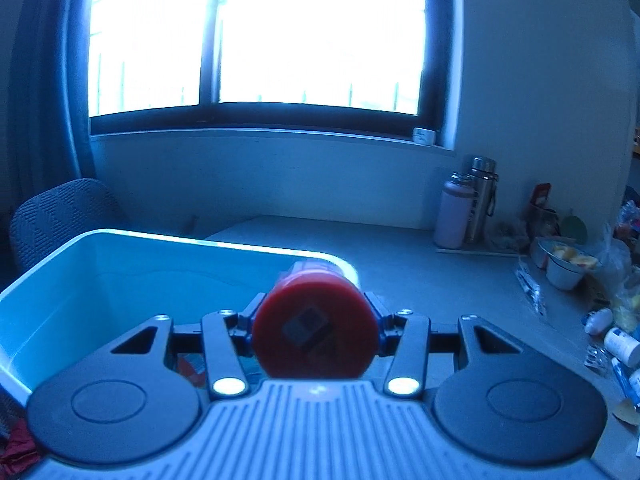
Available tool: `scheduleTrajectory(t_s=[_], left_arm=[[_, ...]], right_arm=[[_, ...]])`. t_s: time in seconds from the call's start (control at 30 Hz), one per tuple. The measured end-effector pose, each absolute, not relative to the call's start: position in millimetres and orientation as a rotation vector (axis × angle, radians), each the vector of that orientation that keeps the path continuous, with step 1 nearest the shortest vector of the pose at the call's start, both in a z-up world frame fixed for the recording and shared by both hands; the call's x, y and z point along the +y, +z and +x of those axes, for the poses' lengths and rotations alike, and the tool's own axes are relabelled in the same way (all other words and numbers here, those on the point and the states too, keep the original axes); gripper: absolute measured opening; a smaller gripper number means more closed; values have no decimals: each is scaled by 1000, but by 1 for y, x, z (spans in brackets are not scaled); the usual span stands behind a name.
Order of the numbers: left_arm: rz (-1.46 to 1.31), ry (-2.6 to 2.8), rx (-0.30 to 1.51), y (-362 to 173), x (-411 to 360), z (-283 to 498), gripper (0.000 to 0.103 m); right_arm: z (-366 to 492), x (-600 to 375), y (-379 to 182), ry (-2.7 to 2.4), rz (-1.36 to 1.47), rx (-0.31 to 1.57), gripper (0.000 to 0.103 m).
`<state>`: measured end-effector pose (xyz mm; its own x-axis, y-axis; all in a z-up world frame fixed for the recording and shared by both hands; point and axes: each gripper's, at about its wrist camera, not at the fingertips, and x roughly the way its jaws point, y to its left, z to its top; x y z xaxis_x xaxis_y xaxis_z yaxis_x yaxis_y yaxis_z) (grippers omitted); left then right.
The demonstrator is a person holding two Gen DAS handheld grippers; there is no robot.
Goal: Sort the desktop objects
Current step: 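Lift the red canister with the right gripper and carry it over the teal bin, then open the right gripper to drop the red canister into the bin, then withdraw the right tool upward from the teal bin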
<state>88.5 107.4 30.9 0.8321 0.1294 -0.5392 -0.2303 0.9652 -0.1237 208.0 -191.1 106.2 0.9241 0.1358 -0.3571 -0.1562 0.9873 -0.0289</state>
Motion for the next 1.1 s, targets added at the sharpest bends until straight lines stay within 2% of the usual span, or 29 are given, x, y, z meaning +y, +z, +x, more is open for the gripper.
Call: scheduleTrajectory(t_s=[0.37, 0.53, 1.1], left_arm=[[-222, 234, 565, 28, 123, 87, 101], [-234, 247, 571, 26, 125, 86, 101], [-194, 196, 558, 27, 111, 82, 101]], right_arm=[[216, -168, 101, 206, -72, 392, 50], [211, -162, 105, 198, -114, 355, 67], [200, -189, 95, 131, -44, 406, 70]])
